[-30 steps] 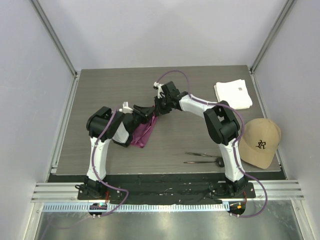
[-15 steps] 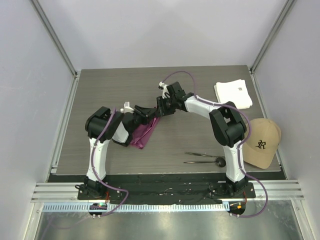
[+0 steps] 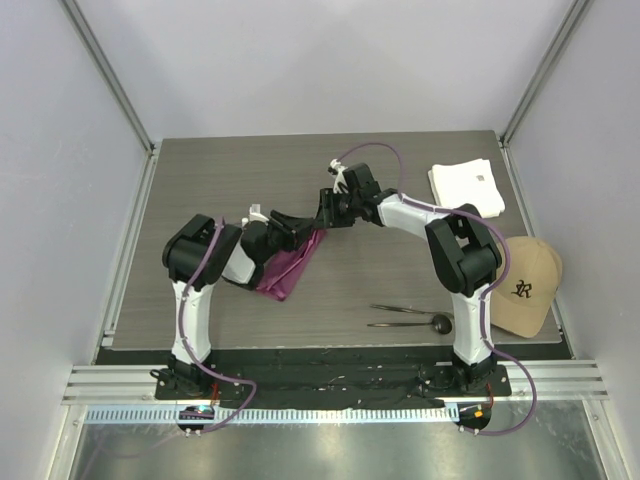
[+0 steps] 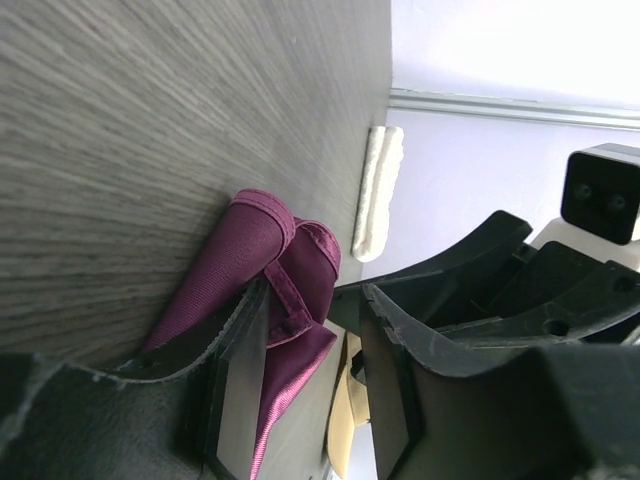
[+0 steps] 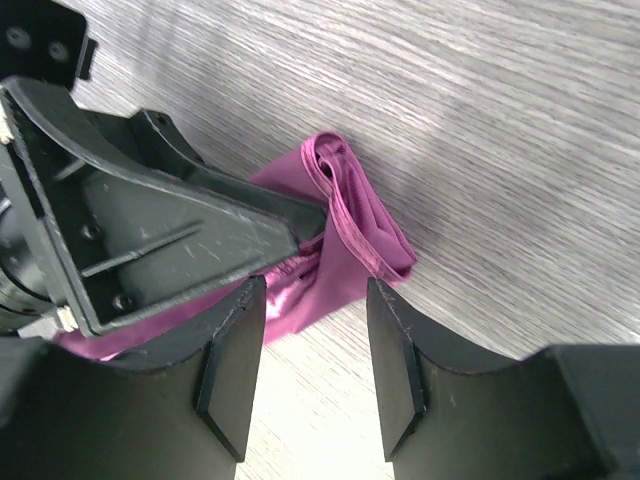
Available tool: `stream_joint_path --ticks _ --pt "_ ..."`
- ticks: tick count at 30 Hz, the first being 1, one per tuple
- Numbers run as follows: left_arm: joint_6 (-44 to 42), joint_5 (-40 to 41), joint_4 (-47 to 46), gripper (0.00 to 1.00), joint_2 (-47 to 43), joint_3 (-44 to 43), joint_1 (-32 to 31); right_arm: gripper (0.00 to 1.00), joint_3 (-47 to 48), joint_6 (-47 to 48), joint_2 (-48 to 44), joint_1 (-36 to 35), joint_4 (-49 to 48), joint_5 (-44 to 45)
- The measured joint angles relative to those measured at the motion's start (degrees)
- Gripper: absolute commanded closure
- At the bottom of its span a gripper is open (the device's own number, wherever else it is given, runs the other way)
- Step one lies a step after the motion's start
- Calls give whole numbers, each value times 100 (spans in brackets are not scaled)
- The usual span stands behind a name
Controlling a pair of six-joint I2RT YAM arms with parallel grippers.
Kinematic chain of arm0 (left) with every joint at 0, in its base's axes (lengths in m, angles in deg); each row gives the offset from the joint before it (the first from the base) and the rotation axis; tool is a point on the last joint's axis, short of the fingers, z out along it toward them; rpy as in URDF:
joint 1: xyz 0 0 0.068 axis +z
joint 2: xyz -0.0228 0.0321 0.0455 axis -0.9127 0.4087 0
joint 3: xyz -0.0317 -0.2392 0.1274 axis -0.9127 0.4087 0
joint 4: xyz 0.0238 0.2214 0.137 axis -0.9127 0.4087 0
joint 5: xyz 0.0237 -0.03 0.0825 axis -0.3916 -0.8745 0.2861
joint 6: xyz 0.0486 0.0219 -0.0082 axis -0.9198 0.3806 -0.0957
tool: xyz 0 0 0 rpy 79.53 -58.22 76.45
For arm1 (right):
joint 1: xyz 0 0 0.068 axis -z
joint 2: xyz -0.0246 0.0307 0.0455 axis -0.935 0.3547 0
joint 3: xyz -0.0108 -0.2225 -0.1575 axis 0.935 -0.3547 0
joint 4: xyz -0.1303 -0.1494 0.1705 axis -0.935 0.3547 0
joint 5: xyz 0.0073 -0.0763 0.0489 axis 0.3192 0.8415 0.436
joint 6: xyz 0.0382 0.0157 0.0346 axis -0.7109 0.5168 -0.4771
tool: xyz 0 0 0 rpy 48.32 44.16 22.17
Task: Fold the napkin into a case and place the utensils inside
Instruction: Stuff the top corner of the smaller-rectangle-folded napkin into the folded napkin.
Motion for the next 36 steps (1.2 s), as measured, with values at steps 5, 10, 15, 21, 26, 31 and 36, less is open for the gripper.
stream_joint_path --ticks 5,10,15,21,26,31,36 --pt "-133 -24 461 50 -249 9 9 50 2 -105 9 -15 -2 2" --pt "-278 -61 876 49 -452 -2 24 49 2 -116 20 -42 31 81" --pt "-262 -122 953 49 -452 -59 24 46 7 -164 59 -133 122 313" --pt "20 -129 592 50 -234 -61 33 44 -44 -393 74 -256 72 660" --pt "98 -140 468 49 -195 -59 31 44 -247 -699 98 -280 -210 1019" --pt "197 -44 413 49 -195 -20 46 45 -249 -859 138 -350 -358 1329" --pt "208 -28 385 48 -195 -2 59 53 -243 -944 157 -396 -404 1615"
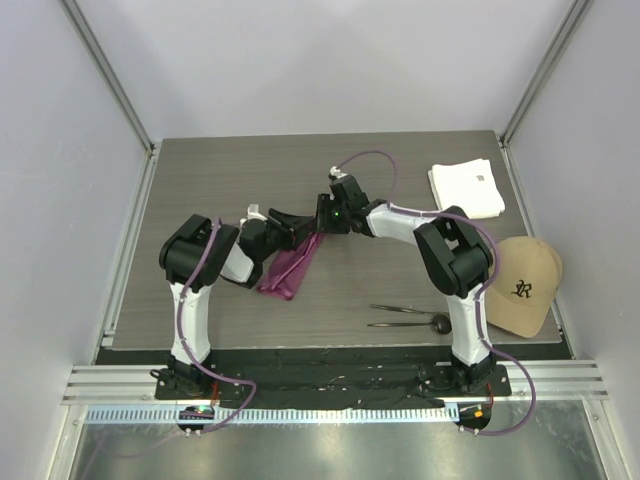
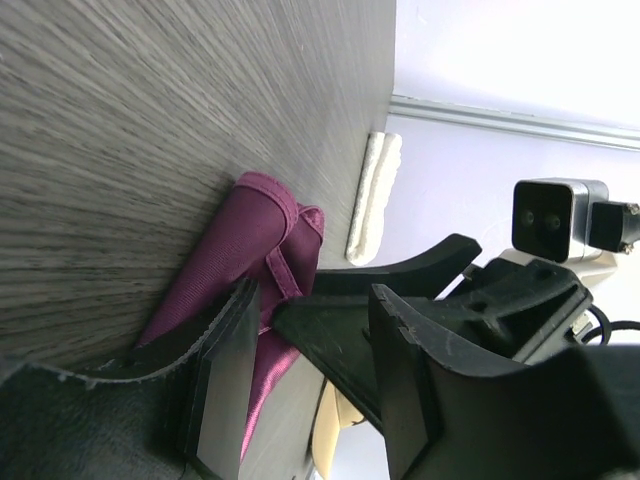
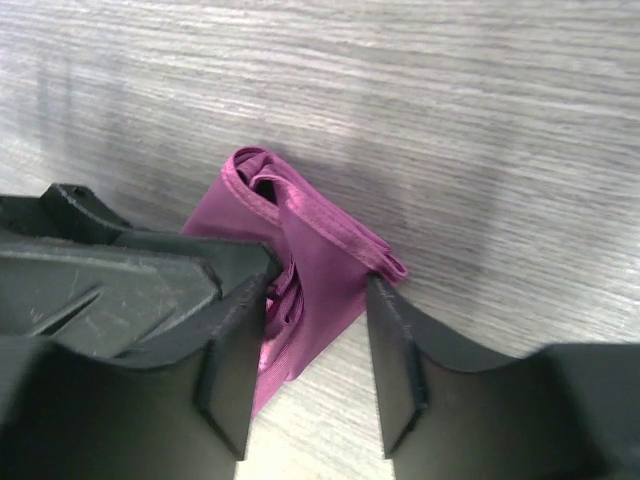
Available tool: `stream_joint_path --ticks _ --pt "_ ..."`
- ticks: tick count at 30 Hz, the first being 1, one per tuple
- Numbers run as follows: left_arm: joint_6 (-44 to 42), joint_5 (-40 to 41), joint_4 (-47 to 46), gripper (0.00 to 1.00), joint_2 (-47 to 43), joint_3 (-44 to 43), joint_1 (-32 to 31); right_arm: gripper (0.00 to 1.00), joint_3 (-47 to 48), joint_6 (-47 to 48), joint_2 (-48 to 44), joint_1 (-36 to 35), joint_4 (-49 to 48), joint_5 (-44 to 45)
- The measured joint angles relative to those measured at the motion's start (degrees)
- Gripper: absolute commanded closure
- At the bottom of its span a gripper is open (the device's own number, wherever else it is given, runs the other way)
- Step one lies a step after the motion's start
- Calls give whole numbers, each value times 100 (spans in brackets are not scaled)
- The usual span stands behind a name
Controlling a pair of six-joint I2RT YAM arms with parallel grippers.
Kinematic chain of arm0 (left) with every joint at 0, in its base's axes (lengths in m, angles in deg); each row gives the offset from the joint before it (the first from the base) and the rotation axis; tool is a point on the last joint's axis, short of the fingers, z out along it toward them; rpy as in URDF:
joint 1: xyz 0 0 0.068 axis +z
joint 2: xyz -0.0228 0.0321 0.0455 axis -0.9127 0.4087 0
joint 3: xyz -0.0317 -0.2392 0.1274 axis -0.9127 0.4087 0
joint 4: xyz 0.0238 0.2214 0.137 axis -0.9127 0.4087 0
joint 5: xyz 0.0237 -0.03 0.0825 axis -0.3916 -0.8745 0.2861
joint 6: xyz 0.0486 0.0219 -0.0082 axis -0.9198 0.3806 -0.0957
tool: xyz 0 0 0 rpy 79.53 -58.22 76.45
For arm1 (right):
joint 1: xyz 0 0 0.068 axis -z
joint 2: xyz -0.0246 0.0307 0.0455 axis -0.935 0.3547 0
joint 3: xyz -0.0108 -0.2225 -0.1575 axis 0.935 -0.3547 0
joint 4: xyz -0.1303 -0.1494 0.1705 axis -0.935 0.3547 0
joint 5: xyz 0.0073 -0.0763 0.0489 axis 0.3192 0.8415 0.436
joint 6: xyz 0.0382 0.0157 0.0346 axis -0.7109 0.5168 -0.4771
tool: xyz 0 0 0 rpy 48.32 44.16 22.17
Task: Fold the napkin into a case and place the utensils inside
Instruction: Stuff the top corner of the smaller-rectangle-folded napkin into the folded napkin.
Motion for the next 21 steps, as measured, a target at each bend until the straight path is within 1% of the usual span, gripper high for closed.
stream_joint_path --ticks 1,7,8,11,14,16,17,19,20,21 --pt "0 -7 2 48 0 0 -2 55 2 -2 11 -2 -11 63" --pt "-59 -164 111 49 -52 -4 -7 59 44 4 70 -9 -66 221" --pt "-103 -188 179 52 -87 -15 -2 59 44 7 72 -9 -72 234" --pt "-295 -332 649 57 -319 -129 22 60 57 24 94 -9 -92 256" --pt "-525 -476 1161 59 -605 -278 70 60 90 28 136 -9 -155 273" --pt "-691 -560 1397 67 -817 -378 116 60 96 31 149 -7 -179 258" --pt "-809 -603 1547 74 -938 -442 142 60 98 42 151 -7 -179 256" --pt "-1062 -669 1840 76 -1198 -546 203 60 118 79 162 -7 -177 254" --pt "-1209 -688 2048 83 -1322 -601 229 60 129 103 170 -7 -175 251" --pt "-1436 -699 2382 85 -1449 -680 245 59 138 125 170 -7 -175 249"
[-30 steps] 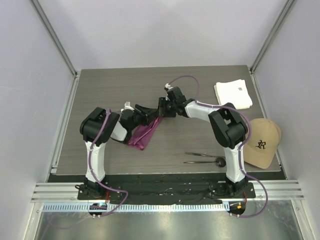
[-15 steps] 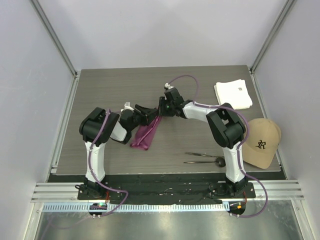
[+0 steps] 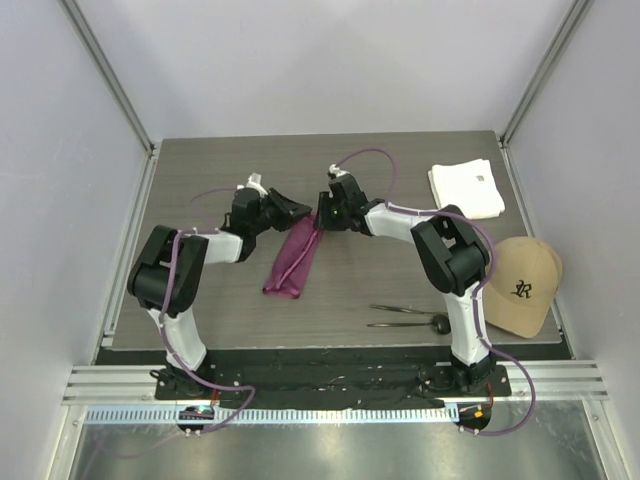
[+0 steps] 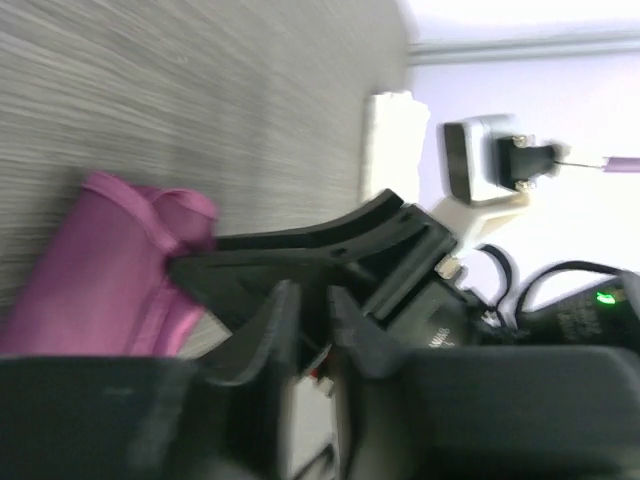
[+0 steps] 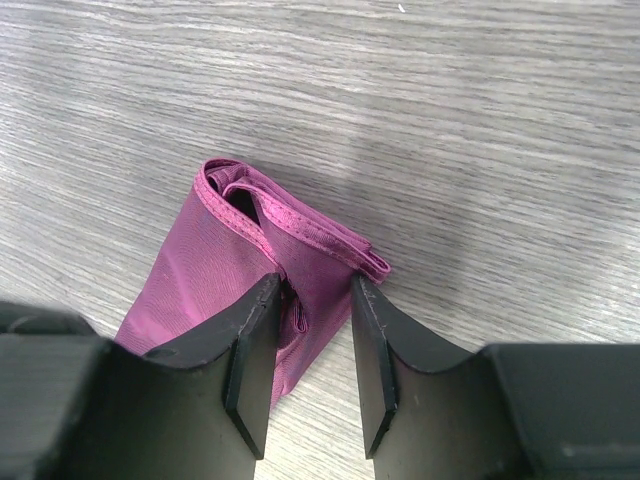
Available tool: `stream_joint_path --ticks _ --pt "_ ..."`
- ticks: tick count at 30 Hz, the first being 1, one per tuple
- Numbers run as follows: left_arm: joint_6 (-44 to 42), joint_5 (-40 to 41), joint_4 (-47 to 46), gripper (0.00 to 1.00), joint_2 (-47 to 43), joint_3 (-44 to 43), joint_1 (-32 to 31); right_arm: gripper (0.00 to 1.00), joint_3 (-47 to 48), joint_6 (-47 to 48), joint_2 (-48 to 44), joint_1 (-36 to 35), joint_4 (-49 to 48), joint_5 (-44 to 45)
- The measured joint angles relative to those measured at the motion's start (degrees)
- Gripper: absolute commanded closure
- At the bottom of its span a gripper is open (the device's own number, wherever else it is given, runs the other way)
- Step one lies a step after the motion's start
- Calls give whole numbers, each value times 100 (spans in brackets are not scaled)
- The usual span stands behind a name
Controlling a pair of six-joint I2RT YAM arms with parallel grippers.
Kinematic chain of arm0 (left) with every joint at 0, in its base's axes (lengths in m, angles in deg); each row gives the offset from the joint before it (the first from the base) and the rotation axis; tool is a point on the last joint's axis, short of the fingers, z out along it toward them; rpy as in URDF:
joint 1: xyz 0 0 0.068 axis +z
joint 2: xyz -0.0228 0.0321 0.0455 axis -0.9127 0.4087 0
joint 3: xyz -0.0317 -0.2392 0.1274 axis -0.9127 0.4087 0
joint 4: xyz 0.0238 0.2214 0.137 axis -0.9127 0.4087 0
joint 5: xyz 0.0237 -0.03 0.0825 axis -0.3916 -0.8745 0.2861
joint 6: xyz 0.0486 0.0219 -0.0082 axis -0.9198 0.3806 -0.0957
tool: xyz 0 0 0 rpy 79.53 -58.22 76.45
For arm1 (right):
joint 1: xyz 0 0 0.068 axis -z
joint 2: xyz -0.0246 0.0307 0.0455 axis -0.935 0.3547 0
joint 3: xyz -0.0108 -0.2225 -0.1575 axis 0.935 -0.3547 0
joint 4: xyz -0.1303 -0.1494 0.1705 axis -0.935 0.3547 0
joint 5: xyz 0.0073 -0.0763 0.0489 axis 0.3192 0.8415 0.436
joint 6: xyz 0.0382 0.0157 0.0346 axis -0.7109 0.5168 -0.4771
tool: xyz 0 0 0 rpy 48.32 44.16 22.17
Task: Fold the napkin into a case and place the utensils inside
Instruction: Stuff the top corner of the smaller-rectangle-folded napkin into the folded napkin.
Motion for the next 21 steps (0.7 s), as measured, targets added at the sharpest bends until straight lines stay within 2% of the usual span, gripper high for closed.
stream_joint_path --ticks 2,7,14,18,21 --pt "-584 -13 1008 94 -127 -415 20 59 2 37 2 0 0 -28" --pt "-1814 -162 2717 99 98 -1517 26 56 52 72 37 0 -4 -120" --pt "-2496 -385 3729 100 739 -1757 20 55 118 90 74 11 11 -232" --pt "-2632 -437 3910 100 796 -1823 4 55 125 114 74 13 20 -258" --pt "-2671 -426 3980 100 798 -1851 -31 51 142 133 74 13 48 -286"
